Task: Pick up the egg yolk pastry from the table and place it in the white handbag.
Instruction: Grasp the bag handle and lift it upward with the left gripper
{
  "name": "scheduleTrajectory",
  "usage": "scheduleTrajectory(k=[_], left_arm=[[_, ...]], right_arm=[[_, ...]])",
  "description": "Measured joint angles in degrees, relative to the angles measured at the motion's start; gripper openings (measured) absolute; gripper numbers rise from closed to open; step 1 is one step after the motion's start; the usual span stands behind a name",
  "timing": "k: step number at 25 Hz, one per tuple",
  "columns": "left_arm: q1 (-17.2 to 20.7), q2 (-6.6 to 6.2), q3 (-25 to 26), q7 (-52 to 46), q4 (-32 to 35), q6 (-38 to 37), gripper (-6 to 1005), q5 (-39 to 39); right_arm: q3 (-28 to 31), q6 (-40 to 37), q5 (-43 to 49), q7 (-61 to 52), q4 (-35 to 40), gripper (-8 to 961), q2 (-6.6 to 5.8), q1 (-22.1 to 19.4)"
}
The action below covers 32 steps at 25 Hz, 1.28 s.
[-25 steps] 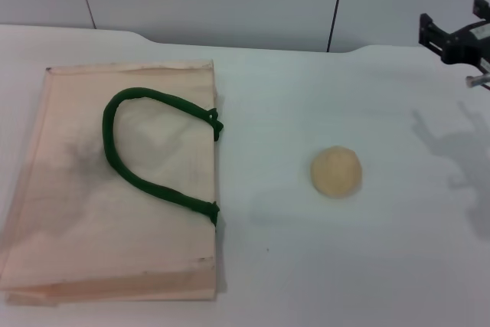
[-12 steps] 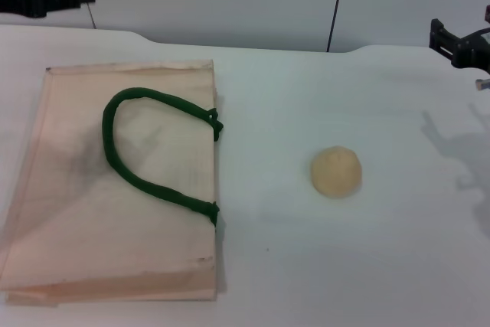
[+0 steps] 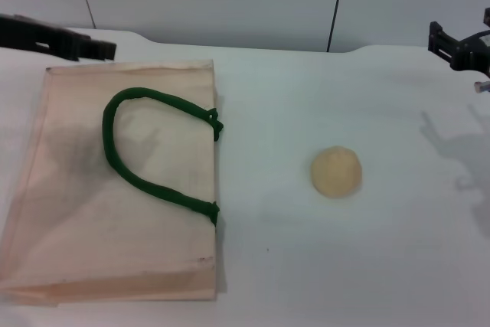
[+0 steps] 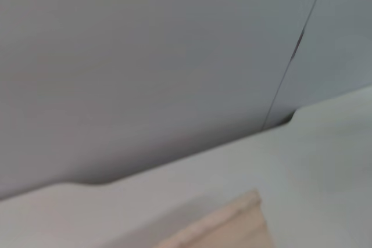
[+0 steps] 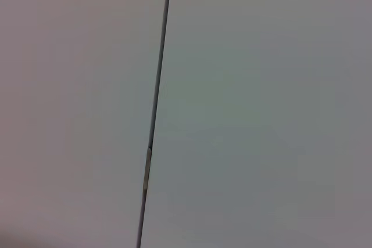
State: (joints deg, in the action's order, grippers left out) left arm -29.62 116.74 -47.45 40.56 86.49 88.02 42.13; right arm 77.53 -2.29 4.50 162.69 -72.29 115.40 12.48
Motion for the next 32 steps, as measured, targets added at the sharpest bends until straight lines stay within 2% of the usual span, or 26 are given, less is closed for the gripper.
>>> scheduleTrajectory(k=[5, 9, 16, 23, 32], left_arm=[[-0.18, -0.12, -6.64, -4.33, -0.02, -2.78, 476, -5.17], [-0.77, 0.00, -8.97, -4.91, -0.01, -3.10, 475, -5.14], [-1.37, -0.25, -8.52, -5.58, 0.89, -3.79, 475, -4.12], [-1.39, -0.31, -4.98, -5.64, 3.51, -2.61, 474, -3.24], [-4.84, -0.40, -6.47, -5.64, 2.16, -3.49, 473, -4.21]], right_arm=[[-0.03, -0.01, 0.00, -0.01, 0.43, 862, 0.00, 0.10], [-0.10, 0.00, 0.00, -0.01, 0.49, 861, -0.04, 0.28], [-0.01, 0.02, 0.11, -0.01, 0.65, 860, 0.04, 0.41], [-0.35, 0.20, 0.24, -0.01, 0.12, 858, 0.13, 0.65], [1.00, 0.52, -0.15, -0.13, -0.13, 856, 0.30, -1.31]])
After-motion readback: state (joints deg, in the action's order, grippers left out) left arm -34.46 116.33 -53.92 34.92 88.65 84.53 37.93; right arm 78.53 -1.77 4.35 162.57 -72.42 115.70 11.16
